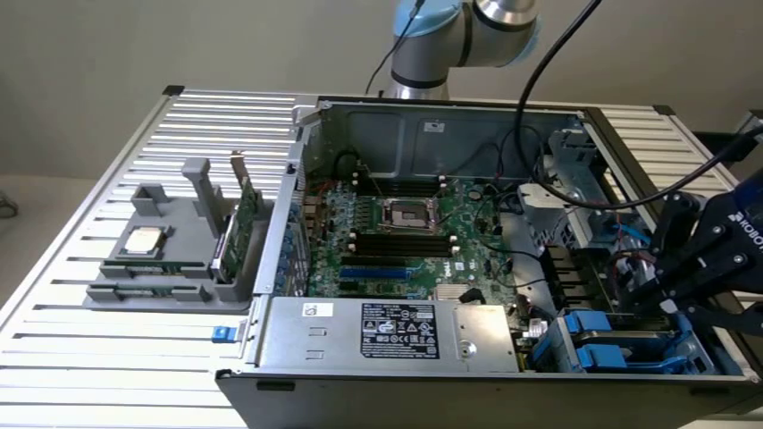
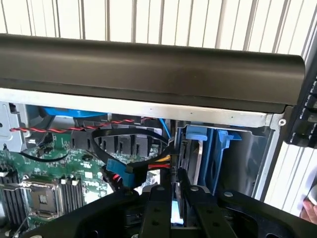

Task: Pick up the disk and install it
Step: 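Insert the first disk wire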

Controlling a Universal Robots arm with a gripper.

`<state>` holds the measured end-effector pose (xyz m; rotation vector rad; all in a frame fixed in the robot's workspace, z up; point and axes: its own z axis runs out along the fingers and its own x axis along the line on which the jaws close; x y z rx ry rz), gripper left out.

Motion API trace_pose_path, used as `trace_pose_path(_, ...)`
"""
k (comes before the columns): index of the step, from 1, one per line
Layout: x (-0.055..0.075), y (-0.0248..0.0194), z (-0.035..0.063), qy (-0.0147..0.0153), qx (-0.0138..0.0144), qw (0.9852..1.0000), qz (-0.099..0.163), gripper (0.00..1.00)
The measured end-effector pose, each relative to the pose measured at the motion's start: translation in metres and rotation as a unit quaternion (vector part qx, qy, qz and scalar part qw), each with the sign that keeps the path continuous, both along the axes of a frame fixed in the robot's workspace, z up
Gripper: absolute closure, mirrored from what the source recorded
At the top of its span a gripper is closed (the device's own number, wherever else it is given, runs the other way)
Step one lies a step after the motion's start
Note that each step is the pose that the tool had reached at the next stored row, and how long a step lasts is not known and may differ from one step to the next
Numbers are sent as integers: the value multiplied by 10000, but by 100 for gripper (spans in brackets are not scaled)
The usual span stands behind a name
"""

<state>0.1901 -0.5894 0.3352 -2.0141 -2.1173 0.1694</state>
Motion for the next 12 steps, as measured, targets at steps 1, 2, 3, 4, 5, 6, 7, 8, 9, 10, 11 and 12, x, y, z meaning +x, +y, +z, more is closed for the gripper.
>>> trace_pose_path(1, 0, 0, -1, -5, -43, 10000, -42, 83)
trace_pose_path(2, 0, 0, -2, -11, -89, 9999, -75, 83)
trace_pose_path(3, 0, 0, -3, -15, -145, 9998, -104, 83)
trace_pose_path(4, -1, 0, -5, -18, -202, 9997, -131, 83)
trace_pose_path(5, -1, 0, -7, -22, -263, 9995, -156, 83)
trace_pose_path(6, -1, -1, -9, -26, -329, 9993, -177, 83)
trace_pose_path(7, -4, 0, -14, -31, -373, 9991, -191, 83)
trace_pose_path(8, -13, 0, -19, -39, -392, 9990, -201, 83)
trace_pose_path(9, -25, 0, -22, -47, -396, 9990, -211, 83)
trace_pose_path(10, -37, 1, -25, -55, -397, 9990, -218, 83)
trace_pose_path(11, -47, 3, -28, -60, -397, 9989, -222, 83)
trace_pose_path(12, -52, 5, -30, -61, -396, 9989, -225, 83)
